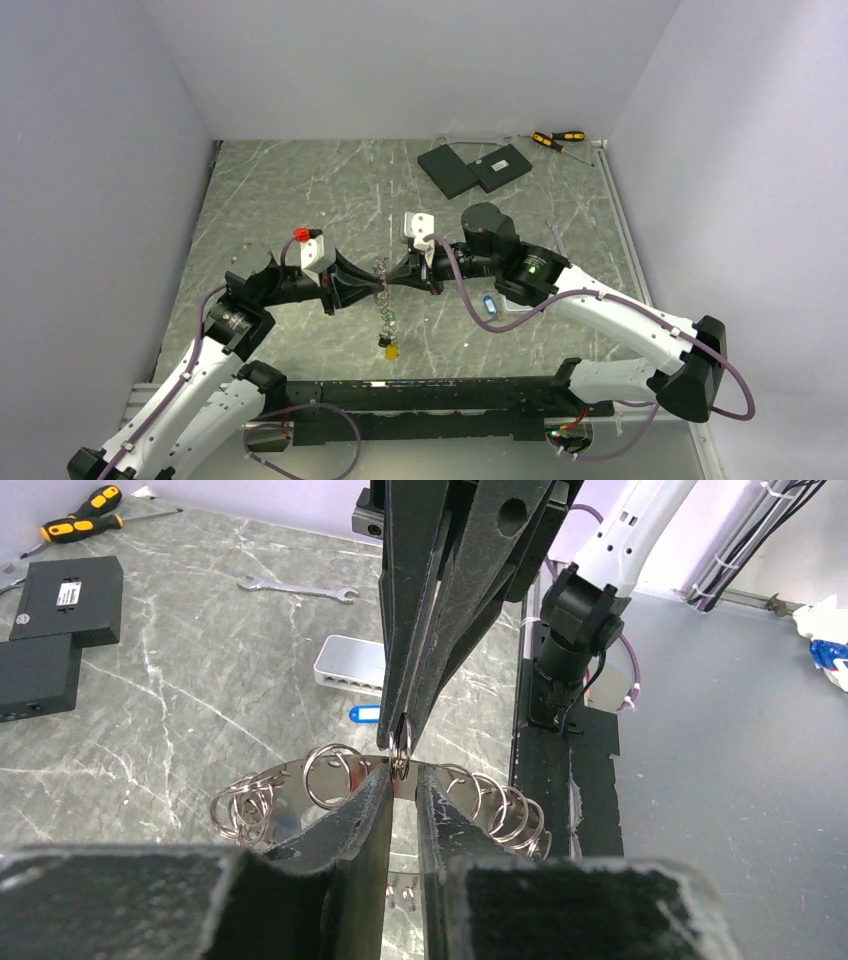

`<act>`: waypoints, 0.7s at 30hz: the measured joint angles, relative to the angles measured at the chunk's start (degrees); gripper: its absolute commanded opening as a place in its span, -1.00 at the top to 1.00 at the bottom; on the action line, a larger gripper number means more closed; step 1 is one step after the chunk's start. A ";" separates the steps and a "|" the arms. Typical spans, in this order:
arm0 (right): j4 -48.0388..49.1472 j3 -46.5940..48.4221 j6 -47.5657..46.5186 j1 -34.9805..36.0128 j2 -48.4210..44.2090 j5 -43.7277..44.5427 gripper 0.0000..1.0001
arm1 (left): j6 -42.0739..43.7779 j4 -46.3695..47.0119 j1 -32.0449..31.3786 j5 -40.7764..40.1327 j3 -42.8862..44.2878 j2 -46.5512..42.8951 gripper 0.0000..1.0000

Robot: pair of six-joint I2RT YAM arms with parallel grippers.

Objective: Put the keys on the keyring

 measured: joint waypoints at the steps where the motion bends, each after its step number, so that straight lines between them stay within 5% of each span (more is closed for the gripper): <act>1: 0.02 -0.02 0.00 0.00 0.00 -0.04 1.00 | 0.02 0.00 -0.02 0.00 0.00 0.00 0.70; 8: 1.20 -0.70 0.48 -0.07 0.00 -0.63 1.00 | -0.15 0.09 -0.15 -1.01 -0.17 -0.15 1.00; 21: 2.86 -1.66 1.01 -0.09 0.00 -0.87 0.86 | 0.33 0.17 -0.39 -2.93 -1.14 -1.77 1.00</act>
